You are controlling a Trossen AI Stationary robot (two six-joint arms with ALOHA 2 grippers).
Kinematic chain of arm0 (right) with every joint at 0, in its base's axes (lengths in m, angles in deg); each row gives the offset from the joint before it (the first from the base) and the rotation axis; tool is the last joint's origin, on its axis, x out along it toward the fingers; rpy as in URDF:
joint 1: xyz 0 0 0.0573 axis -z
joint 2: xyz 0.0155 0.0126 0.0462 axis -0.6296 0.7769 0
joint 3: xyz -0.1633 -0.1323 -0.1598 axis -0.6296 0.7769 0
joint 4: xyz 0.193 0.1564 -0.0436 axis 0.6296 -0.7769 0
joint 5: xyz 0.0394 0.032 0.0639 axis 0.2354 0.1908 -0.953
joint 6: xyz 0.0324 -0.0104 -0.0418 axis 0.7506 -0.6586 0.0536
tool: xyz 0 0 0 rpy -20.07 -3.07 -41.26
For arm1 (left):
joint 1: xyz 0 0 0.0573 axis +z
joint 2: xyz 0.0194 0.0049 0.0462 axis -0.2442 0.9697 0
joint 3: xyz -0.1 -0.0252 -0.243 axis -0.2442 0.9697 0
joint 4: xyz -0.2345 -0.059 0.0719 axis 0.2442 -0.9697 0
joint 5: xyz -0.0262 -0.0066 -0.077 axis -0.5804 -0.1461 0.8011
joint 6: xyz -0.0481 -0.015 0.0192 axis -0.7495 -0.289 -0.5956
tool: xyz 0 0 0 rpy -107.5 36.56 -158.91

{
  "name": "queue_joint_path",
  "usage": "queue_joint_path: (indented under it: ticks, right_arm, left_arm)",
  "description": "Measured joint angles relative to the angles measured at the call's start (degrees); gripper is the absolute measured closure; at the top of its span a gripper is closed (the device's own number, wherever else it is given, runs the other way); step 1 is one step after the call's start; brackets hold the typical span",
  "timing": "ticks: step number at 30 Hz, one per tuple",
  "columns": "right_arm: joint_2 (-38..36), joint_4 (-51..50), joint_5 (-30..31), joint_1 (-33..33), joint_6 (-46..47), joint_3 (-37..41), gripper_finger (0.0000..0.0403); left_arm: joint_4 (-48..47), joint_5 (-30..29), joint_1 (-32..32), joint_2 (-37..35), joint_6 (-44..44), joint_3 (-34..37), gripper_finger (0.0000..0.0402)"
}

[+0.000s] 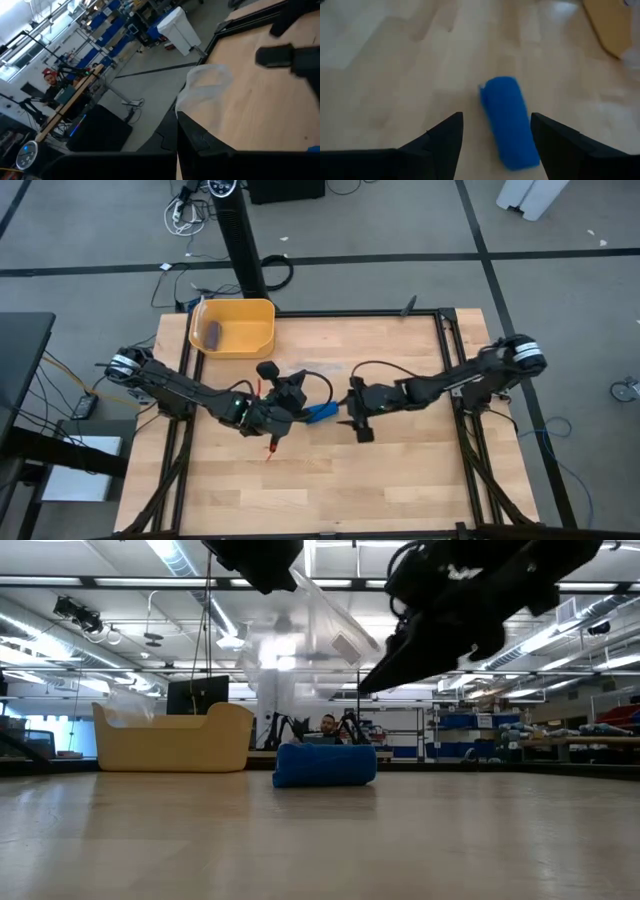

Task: Roll bandage
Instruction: Put the blue bandage into the transparent zip bag

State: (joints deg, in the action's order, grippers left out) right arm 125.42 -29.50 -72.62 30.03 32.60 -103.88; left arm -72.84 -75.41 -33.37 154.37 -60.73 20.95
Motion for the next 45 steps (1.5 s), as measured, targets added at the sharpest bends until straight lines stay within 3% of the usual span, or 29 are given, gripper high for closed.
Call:
queue_joint_path:
  ticks: [13, 22, 27, 35, 45]
  right_arm:
    - [12.81, 6.71, 0.56, 4.56, -1.28, -0.25, 0.012]
    - [17.82, 7.91, 2.01, 4.98, -1.74, -4.15, 0.0128]
    - [17.73, 10.42, 2.16, 5.01, -1.77, -4.28, 0.0179]
    - [15.97, 7.23, 0.92, 4.62, -2.56, -4.33, 0.0377]
    - [-1.21, -12.55, 6.85, -1.93, -0.92, -4.2, 0.0386]
  left_arm:
    - [-1.55, 1.35, 0.01, -0.66, -1.88, 0.02, 0.0401]
    - [-1.53, 1.56, -0.01, -0.66, -1.95, 0.02, 0.0401]
    - [-1.91, 1.56, -0.01, -0.66, -2.22, 0.02, 0.0401]
    - [-2.08, 1.56, -0.01, -0.66, -2.36, 0.02, 0.0401]
    - [-6.4, 2.83, 0.01, -0.92, -7.38, 0.02, 0.0401]
